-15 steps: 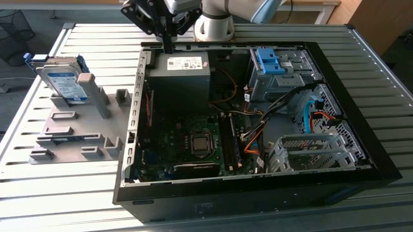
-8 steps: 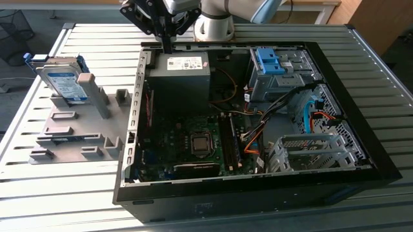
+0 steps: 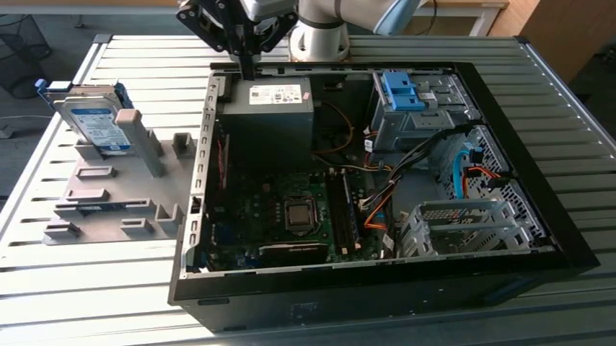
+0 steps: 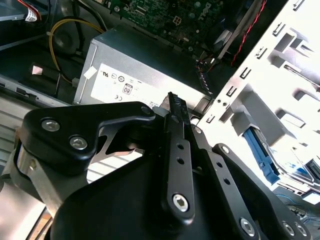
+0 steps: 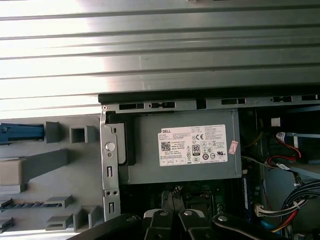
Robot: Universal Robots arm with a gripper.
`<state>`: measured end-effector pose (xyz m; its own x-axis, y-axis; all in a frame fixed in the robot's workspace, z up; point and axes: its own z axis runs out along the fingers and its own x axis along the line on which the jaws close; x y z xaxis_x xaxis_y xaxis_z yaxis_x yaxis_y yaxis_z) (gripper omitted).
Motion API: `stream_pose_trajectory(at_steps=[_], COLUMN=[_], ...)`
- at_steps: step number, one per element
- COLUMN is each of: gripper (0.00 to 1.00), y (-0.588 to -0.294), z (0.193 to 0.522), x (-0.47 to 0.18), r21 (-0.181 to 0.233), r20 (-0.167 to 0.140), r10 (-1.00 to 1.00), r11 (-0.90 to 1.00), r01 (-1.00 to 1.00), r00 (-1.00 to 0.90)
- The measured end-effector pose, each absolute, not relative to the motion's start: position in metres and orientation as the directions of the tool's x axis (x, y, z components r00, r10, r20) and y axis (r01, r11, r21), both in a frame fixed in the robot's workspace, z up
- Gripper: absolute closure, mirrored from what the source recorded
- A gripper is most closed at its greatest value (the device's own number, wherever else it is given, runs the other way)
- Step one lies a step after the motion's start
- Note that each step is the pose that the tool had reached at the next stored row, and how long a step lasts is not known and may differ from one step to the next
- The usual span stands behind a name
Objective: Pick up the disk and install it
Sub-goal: 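Reach for the disk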
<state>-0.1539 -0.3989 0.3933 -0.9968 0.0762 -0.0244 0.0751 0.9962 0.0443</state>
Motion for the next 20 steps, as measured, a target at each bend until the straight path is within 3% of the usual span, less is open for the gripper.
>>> stream_pose_trajectory(at_steps=[20], gripper=[0.89], y=[-0.3989], z=[0.3933], x=[-0.1580], r21=[0.044], r20=[-0.024], r10=[0.076], r11=[0.996], r01=[0.075], r00=[-0.997])
